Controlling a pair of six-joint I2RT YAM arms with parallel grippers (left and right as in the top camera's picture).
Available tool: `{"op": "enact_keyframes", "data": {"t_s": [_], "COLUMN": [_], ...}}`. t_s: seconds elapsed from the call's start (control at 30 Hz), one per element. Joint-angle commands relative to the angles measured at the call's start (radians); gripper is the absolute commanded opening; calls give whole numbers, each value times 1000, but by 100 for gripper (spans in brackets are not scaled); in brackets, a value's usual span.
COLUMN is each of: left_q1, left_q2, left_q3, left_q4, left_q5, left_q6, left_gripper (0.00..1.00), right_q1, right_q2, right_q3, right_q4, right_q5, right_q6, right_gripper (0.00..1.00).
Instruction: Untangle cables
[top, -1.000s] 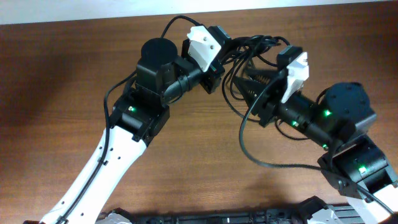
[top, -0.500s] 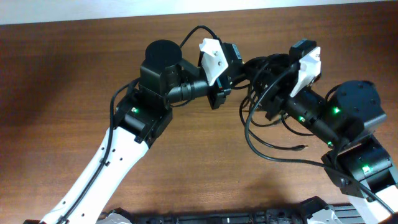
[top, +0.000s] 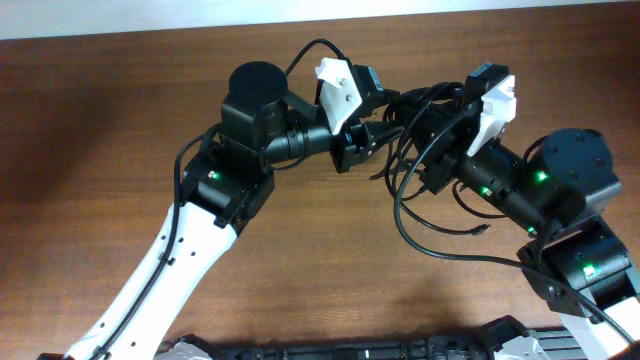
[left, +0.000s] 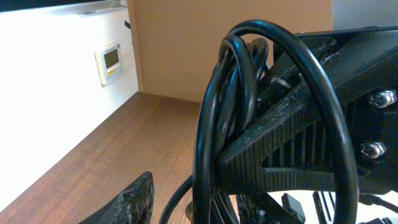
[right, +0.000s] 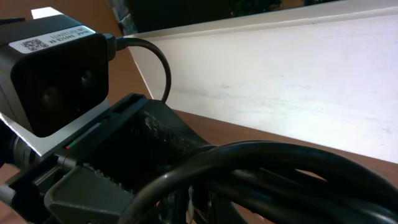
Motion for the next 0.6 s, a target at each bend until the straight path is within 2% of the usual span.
{"op": "enact_keyframes", "data": {"t_s": [0.0,0.1,0.13,0.3,0.43,0.57], "left_q1": [4,5,7,17,17,18], "left_q2": [-14,-23,-23,-23,-23,-23], "left_q3": [8,8,8,8,8,8], "left_q4": [12,10,9,2,2,4], "left_q5": [11,10,10,11,11,10], "left_q6": [2,3,2,2,2,3], "left_gripper": [44,24,22,19,0,0], "right_q1": [-16,-44,-44,-44,-44,-44], "right_q2": [1,1,1,1,1,1], "right_q3": [6,6,6,6,6,6], "right_q4": [0,0,0,3,15,15], "right_q5": [-9,-55,-58,-79,-130,-176], "right_q6": [3,3,3,3,3,3], "right_gripper": [4,4,4,4,4,4]}}
